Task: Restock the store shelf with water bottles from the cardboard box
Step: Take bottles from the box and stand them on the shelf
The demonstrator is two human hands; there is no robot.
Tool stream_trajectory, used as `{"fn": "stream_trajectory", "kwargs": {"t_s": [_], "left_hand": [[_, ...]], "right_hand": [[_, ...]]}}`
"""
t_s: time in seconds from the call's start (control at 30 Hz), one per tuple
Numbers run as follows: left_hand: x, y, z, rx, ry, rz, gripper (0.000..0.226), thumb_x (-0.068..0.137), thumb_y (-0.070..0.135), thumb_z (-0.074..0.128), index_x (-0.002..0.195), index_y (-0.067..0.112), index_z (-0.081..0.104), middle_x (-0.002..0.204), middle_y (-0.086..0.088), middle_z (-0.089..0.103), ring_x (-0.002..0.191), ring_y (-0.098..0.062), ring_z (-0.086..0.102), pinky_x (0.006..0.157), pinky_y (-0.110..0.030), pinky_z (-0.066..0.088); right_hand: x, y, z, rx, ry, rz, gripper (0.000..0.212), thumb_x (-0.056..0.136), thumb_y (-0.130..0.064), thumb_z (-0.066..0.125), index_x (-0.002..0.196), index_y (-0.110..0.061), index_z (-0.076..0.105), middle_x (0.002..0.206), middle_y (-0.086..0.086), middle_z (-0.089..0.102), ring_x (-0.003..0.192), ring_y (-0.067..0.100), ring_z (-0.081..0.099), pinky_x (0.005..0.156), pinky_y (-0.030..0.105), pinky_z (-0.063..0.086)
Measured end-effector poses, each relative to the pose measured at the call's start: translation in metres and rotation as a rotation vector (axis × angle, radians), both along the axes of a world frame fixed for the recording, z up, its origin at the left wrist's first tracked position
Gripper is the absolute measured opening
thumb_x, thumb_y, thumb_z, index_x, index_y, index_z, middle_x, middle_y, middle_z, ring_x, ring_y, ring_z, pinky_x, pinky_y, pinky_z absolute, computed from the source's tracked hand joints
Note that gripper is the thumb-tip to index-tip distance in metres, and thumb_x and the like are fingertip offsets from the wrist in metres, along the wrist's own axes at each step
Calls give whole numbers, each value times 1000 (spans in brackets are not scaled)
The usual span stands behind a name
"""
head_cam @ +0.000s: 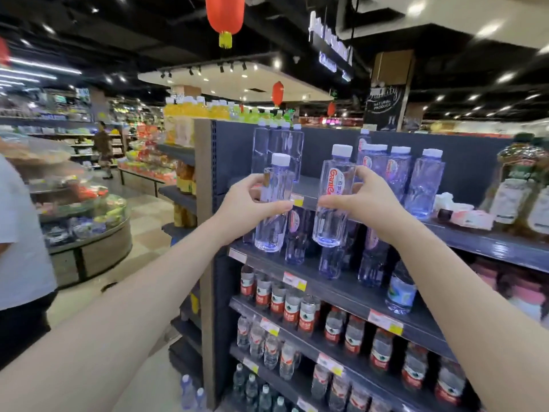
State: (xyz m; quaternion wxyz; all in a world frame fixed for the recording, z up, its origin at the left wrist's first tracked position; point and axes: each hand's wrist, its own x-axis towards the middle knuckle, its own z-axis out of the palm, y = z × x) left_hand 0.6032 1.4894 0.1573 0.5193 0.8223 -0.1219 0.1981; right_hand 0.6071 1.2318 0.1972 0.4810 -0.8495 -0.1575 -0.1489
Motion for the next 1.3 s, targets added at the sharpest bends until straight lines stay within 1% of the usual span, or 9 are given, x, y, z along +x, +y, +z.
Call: {"fn": "stream_trajectory", "kwargs": {"t_s": [0.13,0.27,0.5,0.6,0.7,0.87,1.0,1.13,1.3], "left_hand": [[62,6,2,23,6,-31,95,57,74,92,139,37,61,135,10,69,123,-15,68,107,-44,55],[118,7,5,13,7,-81,101,57,76,91,144,36,57,138,7,68,127,-16,65,107,-45,54],[214,8,12,2,0,-245,68,65,65,92,125,45,66,123,11,75,119,-15,69,103,-48,56],[256,14,19,9,-5,-340,43,78,45,92,110,48,63,108,12,76,106,-5,71,91,-27,59],[298,20,27,18,-40,-426,39,82,34,91,103,47,61,94,14,76,82,12,72,67,-6,52],[351,29,45,-4,-20,-542,40,82,34,90,113,38,66,92,6,83,81,-4,79,78,-27,57],[379,29,55,-43,-11,-616,37,83,36,90,107,43,63,90,5,83,74,-1,77,62,-21,52],[397,23,52,-56,9,-687,48,81,33,91,123,30,68,97,-1,84,89,-21,81,83,-36,57],[411,12,46,-41,-6,-719,45,83,27,91,123,26,69,98,0,84,89,-16,81,86,-33,58]], "right_hand": [[51,10,7,-9,-5,-59,94,60,-54,92,137,-25,48,117,1,67,106,22,67,84,39,54],[88,15,11,-13,2,-108,54,70,-41,92,106,-39,53,98,-7,73,96,15,70,72,27,50],[158,35,7,-26,-5,-232,88,65,-47,93,138,-26,49,112,-2,69,103,18,68,81,31,52],[191,44,9,-24,-11,-301,107,56,-56,93,146,-26,45,120,2,70,108,21,68,91,41,56],[220,53,14,32,-28,-372,83,65,-45,94,133,-28,51,108,-2,71,92,17,69,67,26,48],[255,70,23,125,-68,-478,62,71,-26,93,116,-26,50,97,-6,72,86,14,72,57,19,42],[282,75,23,112,-91,-564,54,73,-21,91,116,-24,58,92,-10,68,80,5,67,59,18,44],[311,73,13,100,-74,-610,51,76,-20,89,115,-24,57,91,-14,63,81,2,63,60,17,43],[347,62,-4,157,-68,-696,55,78,-11,86,125,-20,58,103,-4,71,81,3,65,55,12,46]]}}
